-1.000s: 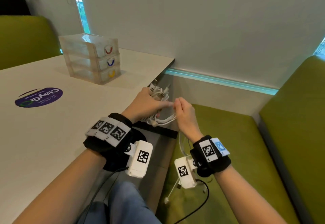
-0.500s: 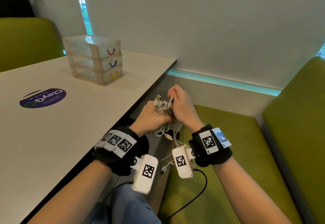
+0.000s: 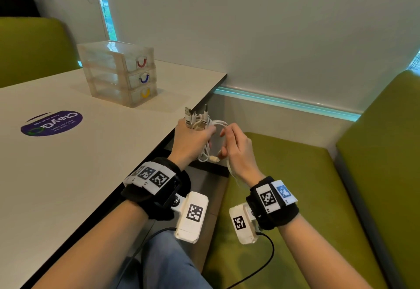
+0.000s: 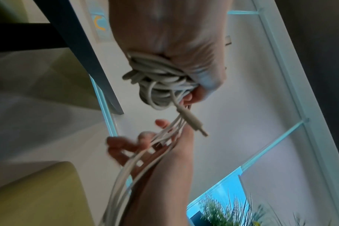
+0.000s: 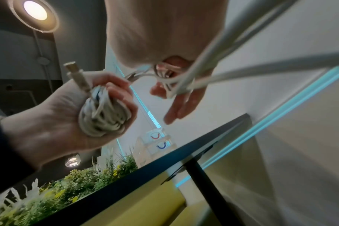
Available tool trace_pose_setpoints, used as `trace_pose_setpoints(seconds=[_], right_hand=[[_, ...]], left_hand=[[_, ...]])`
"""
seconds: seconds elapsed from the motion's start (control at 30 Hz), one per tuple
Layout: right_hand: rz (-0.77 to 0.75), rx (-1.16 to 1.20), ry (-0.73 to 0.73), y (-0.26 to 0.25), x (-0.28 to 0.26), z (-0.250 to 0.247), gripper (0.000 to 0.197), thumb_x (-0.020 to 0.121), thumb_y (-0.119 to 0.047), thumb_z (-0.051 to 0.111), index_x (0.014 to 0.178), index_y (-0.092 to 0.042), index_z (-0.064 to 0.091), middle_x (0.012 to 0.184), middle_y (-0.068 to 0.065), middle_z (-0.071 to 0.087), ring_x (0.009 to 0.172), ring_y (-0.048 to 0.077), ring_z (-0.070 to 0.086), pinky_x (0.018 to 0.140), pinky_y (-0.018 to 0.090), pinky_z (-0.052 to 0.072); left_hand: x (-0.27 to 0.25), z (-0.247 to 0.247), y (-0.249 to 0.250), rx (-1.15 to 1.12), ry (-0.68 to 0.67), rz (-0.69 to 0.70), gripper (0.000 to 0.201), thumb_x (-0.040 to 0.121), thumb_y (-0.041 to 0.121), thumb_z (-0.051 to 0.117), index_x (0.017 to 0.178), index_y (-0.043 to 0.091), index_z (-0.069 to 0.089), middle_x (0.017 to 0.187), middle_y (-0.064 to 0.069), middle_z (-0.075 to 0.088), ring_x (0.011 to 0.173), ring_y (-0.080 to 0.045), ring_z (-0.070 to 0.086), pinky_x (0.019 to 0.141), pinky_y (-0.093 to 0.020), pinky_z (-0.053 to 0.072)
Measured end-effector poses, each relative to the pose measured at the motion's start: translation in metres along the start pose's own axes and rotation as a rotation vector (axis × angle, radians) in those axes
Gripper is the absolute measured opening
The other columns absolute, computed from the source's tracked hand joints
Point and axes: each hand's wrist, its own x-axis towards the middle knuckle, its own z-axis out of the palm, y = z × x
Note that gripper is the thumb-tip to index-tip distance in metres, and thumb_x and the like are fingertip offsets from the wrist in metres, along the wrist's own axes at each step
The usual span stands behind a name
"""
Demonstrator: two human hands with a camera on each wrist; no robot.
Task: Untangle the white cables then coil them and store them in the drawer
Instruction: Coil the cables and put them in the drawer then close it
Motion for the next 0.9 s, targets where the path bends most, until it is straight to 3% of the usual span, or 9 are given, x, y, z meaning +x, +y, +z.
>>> trace_pose_setpoints(seconds=[0.17, 0.33, 0.4, 0.47, 0.53, 0.6, 0.7, 0.8, 0.9], right_hand=[[0.061, -0.083, 0.085, 0.014, 0.006, 0.009, 0.048, 0.100, -0.036, 0.023, 0.075, -0.009, 0.054, 0.060, 0.005, 0.051, 0.052, 0.013, 0.046, 0.052, 0.027, 0.036], [0.008, -0.078, 0.105, 0.009, 0.004, 0.013, 0.057, 0.089, -0.061, 0.016, 0.063, -0.024, 0.050, 0.053, -0.011, 0.050, 0.051, 0.002, 0.047, 0.055, 0.016, 0.034], [0.032, 0.013, 0.069, 0.004, 0.004, 0.016, 0.072, 0.074, -0.081, 0.012, 0.073, -0.025, 0.058, 0.057, -0.017, 0.056, 0.055, -0.004, 0.052, 0.058, 0.009, 0.037], [0.054, 0.086, 0.008, 0.001, 0.006, 0.019, 0.099, 0.064, -0.091, 0.013, 0.110, -0.017, 0.059, 0.089, -0.014, 0.065, 0.082, -0.002, 0.060, 0.078, 0.021, 0.048], [0.073, 0.083, -0.086, -0.005, 0.006, 0.019, 0.120, 0.054, -0.096, 0.013, 0.143, -0.017, 0.027, 0.121, -0.002, 0.059, 0.109, 0.007, 0.055, 0.101, 0.027, 0.041], [0.108, 0.042, -0.194, -0.009, 0.005, 0.020, 0.131, 0.044, -0.099, 0.011, 0.148, -0.021, -0.004, 0.134, 0.007, 0.052, 0.119, 0.014, 0.051, 0.104, 0.024, 0.036], [0.122, 0.118, -0.270, -0.013, 0.005, 0.022, 0.138, 0.042, -0.100, 0.024, 0.145, -0.019, -0.018, 0.145, 0.007, 0.040, 0.129, 0.009, 0.040, 0.109, 0.020, 0.028], [0.149, 0.204, -0.318, -0.014, 0.004, 0.021, 0.136, 0.047, -0.093, 0.044, 0.142, -0.024, -0.026, 0.150, 0.002, 0.027, 0.137, 0.009, 0.028, 0.118, 0.032, 0.017], [0.177, 0.219, -0.377, -0.018, -0.001, 0.017, 0.142, 0.048, -0.078, 0.066, 0.140, -0.027, -0.029, 0.142, -0.012, 0.029, 0.127, -0.007, 0.035, 0.111, 0.015, 0.026]], left_hand=[[-0.002, -0.004, 0.002, -0.042, -0.289, -0.070, 0.015, 0.083, 0.014, 0.066, 0.072, 0.005, 0.066, 0.059, -0.003, 0.065, 0.051, -0.007, 0.062, 0.058, -0.014, 0.050], [-0.005, 0.001, 0.001, -0.025, -0.167, -0.044, 0.019, 0.082, 0.009, 0.064, 0.065, 0.006, 0.058, 0.040, 0.005, 0.056, 0.039, -0.004, 0.051, 0.053, -0.014, 0.047], [-0.009, 0.004, 0.002, -0.114, -0.148, -0.015, 0.016, 0.083, 0.007, 0.066, 0.068, 0.012, 0.061, 0.051, 0.008, 0.061, 0.047, 0.001, 0.057, 0.056, -0.011, 0.049], [-0.010, 0.005, 0.003, -0.209, -0.140, -0.020, 0.011, 0.082, 0.006, 0.066, 0.082, 0.017, 0.065, 0.071, 0.006, 0.067, 0.062, 0.004, 0.065, 0.064, -0.010, 0.053], [-0.008, 0.003, 0.004, -0.248, -0.169, -0.045, 0.012, 0.083, 0.008, 0.065, 0.089, 0.018, 0.065, 0.083, 0.002, 0.069, 0.072, 0.002, 0.068, 0.072, -0.015, 0.055], [-0.009, 0.000, 0.006, -0.262, -0.203, -0.083, 0.013, 0.083, 0.009, 0.064, 0.096, 0.014, 0.065, 0.090, -0.003, 0.070, 0.083, -0.008, 0.069, 0.083, -0.025, 0.053], [-0.010, 0.004, 0.010, -0.222, -0.129, -0.134, 0.034, 0.084, 0.005, 0.063, 0.117, -0.003, 0.056, 0.102, -0.014, 0.066, 0.103, -0.025, 0.063, 0.098, -0.037, 0.048], [-0.009, 0.007, 0.011, -0.132, -0.101, -0.052, 0.013, 0.077, 0.003, 0.069, 0.090, 0.003, 0.067, 0.085, -0.012, 0.067, 0.090, -0.021, 0.066, 0.093, -0.038, 0.051], [-0.005, 0.004, 0.006, 0.045, -0.073, 0.022, 0.023, 0.074, 0.006, 0.070, 0.062, 0.021, 0.059, 0.064, 0.004, 0.063, 0.061, 0.001, 0.062, 0.072, -0.018, 0.053]])
